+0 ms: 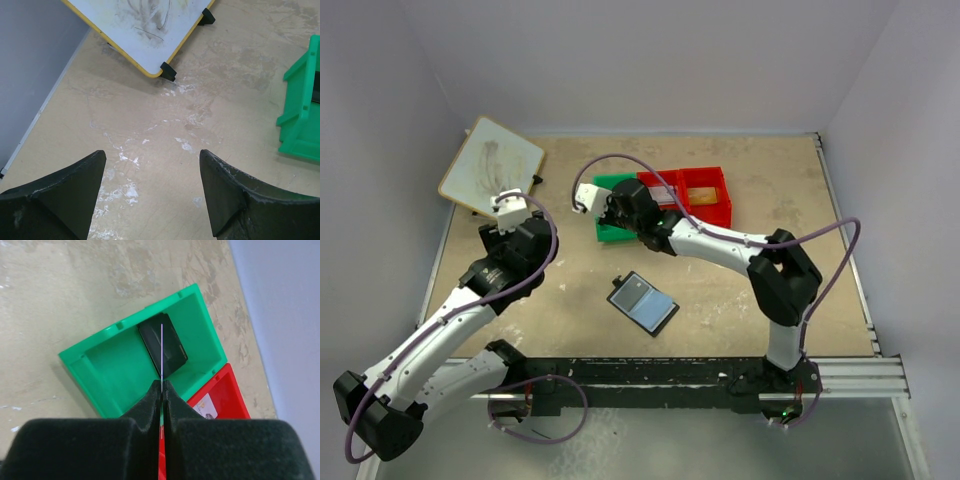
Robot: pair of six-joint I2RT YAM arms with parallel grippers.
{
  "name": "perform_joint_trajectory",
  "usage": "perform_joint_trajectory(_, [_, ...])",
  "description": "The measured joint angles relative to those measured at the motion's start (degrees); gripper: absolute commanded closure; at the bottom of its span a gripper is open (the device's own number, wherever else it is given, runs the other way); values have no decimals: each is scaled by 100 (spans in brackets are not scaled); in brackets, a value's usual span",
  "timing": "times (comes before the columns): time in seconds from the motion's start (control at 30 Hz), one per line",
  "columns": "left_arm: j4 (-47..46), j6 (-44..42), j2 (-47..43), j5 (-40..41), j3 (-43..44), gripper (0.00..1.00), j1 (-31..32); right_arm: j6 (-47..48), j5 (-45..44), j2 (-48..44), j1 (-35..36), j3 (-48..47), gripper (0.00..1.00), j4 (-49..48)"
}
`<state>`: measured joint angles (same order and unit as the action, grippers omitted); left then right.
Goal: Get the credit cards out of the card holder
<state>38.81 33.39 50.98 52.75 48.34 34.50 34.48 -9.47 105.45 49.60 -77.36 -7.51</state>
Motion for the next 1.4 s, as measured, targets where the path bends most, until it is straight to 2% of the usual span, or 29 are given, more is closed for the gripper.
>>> perform_joint_trajectory(0.6, [11, 2, -129, 26, 0, 25, 0, 385, -175, 1399, -348, -1266, 100, 433])
perform_joint_trajectory(1.07, [31, 151, -905, 527, 0, 24, 0, 680, -291, 2238, -431, -2114, 100, 664])
perform_joint_trajectory(1.4, [31, 151, -728, 549, 0, 24, 0, 844, -457, 2634, -428, -2472, 99, 776])
